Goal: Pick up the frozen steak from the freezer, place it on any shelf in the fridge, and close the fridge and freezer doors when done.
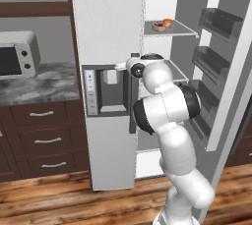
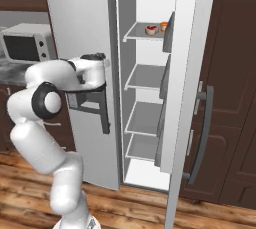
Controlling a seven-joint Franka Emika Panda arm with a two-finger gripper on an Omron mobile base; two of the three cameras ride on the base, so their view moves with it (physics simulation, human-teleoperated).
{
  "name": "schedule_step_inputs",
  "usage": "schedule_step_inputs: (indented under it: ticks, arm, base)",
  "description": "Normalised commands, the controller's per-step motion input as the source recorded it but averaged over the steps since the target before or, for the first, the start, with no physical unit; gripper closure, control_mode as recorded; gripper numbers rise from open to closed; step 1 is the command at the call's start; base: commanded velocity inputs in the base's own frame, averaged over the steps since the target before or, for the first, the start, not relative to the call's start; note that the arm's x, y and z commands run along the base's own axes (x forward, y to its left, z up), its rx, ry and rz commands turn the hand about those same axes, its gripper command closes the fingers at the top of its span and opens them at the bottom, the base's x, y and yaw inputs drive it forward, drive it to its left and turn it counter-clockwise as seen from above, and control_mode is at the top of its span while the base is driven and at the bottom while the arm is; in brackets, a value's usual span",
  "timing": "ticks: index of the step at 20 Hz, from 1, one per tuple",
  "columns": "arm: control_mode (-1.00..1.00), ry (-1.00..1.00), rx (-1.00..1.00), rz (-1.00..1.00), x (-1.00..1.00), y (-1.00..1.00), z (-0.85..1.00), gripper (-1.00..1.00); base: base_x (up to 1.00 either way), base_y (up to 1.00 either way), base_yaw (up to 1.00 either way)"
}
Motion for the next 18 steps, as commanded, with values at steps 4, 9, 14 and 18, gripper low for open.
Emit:
schedule_step_inputs:
  ticks: [4, 9, 14, 18]
  arm:
    - [-1.0, -0.07, 0.0, -0.02, 0.04, 0.02, 1.0, -1.0]
    - [-1.0, -0.16, 0.0, 0.0, 0.0, 0.05, 1.0, -1.0]
    - [-1.0, -0.13, 0.0, 0.0, -0.14, 0.0, 1.0, -1.0]
    - [-1.0, 0.0, 0.0, 0.0, -0.99, 0.0, 1.0, -1.0]
  base:
    - [0.0, 0.0, 0.0]
    - [0.0, 0.0, 0.0]
    - [0.0, 0.0, 0.0]
    - [0.0, 0.0, 0.0]
